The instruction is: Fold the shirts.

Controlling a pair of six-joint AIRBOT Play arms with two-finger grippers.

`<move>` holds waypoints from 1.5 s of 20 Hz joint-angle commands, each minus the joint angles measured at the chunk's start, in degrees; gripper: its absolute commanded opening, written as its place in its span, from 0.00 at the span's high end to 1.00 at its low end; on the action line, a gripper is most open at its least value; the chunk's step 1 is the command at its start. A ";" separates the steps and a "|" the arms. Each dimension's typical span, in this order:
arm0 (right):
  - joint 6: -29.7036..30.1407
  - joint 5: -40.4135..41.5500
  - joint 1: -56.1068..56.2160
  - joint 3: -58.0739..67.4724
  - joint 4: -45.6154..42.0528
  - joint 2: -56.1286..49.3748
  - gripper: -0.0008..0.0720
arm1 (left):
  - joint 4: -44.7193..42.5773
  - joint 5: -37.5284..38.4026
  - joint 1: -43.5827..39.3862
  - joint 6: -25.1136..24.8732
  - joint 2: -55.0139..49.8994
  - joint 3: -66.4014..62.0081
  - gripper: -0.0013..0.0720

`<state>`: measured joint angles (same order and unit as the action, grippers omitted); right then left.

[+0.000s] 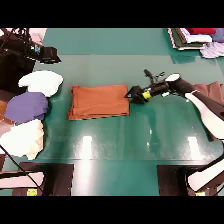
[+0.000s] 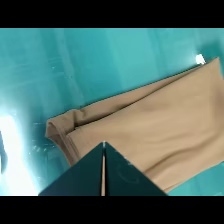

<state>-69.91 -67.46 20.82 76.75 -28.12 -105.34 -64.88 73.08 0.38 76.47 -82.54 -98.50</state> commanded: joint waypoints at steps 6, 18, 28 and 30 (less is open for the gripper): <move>3.30 0.17 9.79 14.01 4.09 -9.64 0.97 | 1.11 0.00 0.04 0.04 -0.07 0.00 0.95; -2.29 -11.61 -24.98 16.35 -15.78 11.08 0.97 | 1.42 -4.44 -14.82 0.07 -0.07 0.00 0.95; -1.92 -1.51 -55.15 16.41 -16.44 15.67 0.97 | 1.86 -14.10 -22.47 0.11 -0.09 0.00 0.95; -1.38 -0.24 -56.68 16.44 -16.09 15.65 0.97 | 1.88 -14.38 -22.47 0.15 -0.09 0.00 0.95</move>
<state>-71.81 -70.91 -31.81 93.10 -44.27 -89.97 -63.16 60.16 -21.28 76.58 -82.61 -98.50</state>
